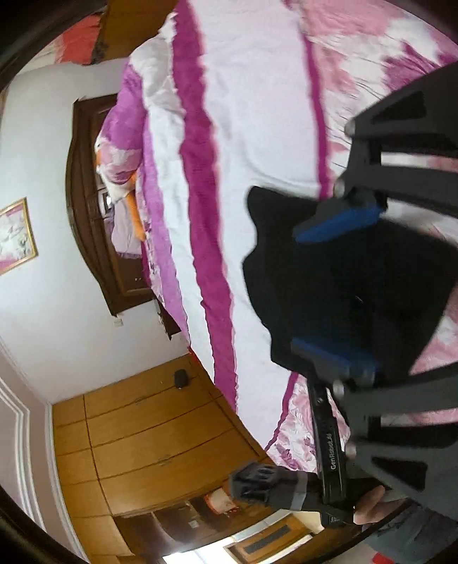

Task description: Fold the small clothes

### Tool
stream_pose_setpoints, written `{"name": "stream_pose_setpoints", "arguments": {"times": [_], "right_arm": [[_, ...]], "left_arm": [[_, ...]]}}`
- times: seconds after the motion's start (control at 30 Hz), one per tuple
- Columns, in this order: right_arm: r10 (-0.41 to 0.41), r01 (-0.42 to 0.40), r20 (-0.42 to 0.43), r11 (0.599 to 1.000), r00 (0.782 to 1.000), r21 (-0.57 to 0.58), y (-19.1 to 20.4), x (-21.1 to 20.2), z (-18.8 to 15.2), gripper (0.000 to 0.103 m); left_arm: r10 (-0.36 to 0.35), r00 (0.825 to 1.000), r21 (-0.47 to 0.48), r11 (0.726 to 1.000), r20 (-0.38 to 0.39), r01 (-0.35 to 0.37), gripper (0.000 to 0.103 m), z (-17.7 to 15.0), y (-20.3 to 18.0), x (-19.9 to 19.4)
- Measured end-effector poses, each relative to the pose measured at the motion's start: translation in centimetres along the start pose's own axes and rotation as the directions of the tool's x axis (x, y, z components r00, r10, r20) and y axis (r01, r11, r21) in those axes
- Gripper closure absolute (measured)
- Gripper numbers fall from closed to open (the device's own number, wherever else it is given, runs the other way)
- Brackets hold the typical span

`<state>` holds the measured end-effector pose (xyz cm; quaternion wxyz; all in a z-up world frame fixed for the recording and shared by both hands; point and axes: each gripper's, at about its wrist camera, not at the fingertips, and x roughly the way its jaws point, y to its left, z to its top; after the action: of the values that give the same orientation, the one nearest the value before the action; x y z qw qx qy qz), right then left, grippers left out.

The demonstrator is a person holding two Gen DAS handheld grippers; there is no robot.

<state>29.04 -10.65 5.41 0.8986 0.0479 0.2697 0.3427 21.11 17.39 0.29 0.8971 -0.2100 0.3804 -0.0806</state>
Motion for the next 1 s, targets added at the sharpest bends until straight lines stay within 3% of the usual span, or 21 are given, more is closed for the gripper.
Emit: {"name": "stream_pose_setpoints", "arguments": {"times": [0.1,0.17,0.23,0.3,0.37,0.47,0.53,0.63,0.73,0.83,1.0], "right_arm": [[-0.055,0.052,-0.082,0.998,0.995,-0.040,-1.6,2.0,0.8,0.035],[-0.069,0.066,-0.112,0.997,0.991,-0.031,-2.9,3.3,0.7,0.035],[-0.081,0.084,-0.151,0.996,0.985,0.015,-4.8,4.8,-0.2,0.035],[-0.026,0.045,-0.181,0.994,0.983,0.102,-6.7,6.0,-1.9,0.030],[0.059,-0.021,-0.182,0.978,0.982,0.205,-8.3,6.6,-3.1,0.024],[0.124,-0.072,-0.180,0.960,0.976,0.269,-9.3,6.6,-3.1,0.023],[0.202,-0.135,-0.188,0.938,0.961,0.320,-9.5,6.6,-3.3,0.023],[0.365,-0.259,-0.213,0.878,0.906,0.402,-8.8,6.7,-4.1,0.022],[0.378,-0.269,-0.241,0.882,0.894,0.388,-8.2,7.0,-4.4,0.022],[0.408,-0.286,-0.223,0.856,0.885,0.430,-8.9,7.5,-4.7,0.023],[0.460,-0.320,-0.168,0.795,0.872,0.515,-10.4,8.5,-4.8,0.024]], "left_arm": [[0.003,1.000,-0.033,0.999,-0.008,-0.003,0.080,-0.1,1.1,0.4],[0.052,0.999,-0.032,0.998,-0.005,-0.052,0.059,-0.4,1.5,0.4],[0.100,0.995,-0.040,0.994,0.004,-0.100,0.054,-0.8,1.7,0.1],[0.086,0.996,-0.052,0.995,0.022,-0.085,0.051,-1.2,1.8,-0.7],[0.067,0.997,-0.053,0.996,0.025,-0.065,0.040,-1.8,1.7,-1.0],[0.089,0.994,-0.084,0.992,-0.065,-0.094,0.038,-2.2,2.2,1.3],[0.098,0.992,-0.090,0.990,-0.075,-0.105,0.037,-2.1,2.2,2.0],[0.047,0.996,-0.115,0.992,-0.080,-0.056,0.037,-1.8,2.3,1.8],[-0.128,0.986,-0.147,0.983,-0.105,0.112,0.037,-1.8,2.0,2.0],[-0.139,0.981,-0.160,0.980,-0.135,0.117,0.037,-0.8,2.1,4.1],[-0.165,0.979,-0.212,0.968,-0.116,0.138,0.037,1.5,2.9,5.8]]}}
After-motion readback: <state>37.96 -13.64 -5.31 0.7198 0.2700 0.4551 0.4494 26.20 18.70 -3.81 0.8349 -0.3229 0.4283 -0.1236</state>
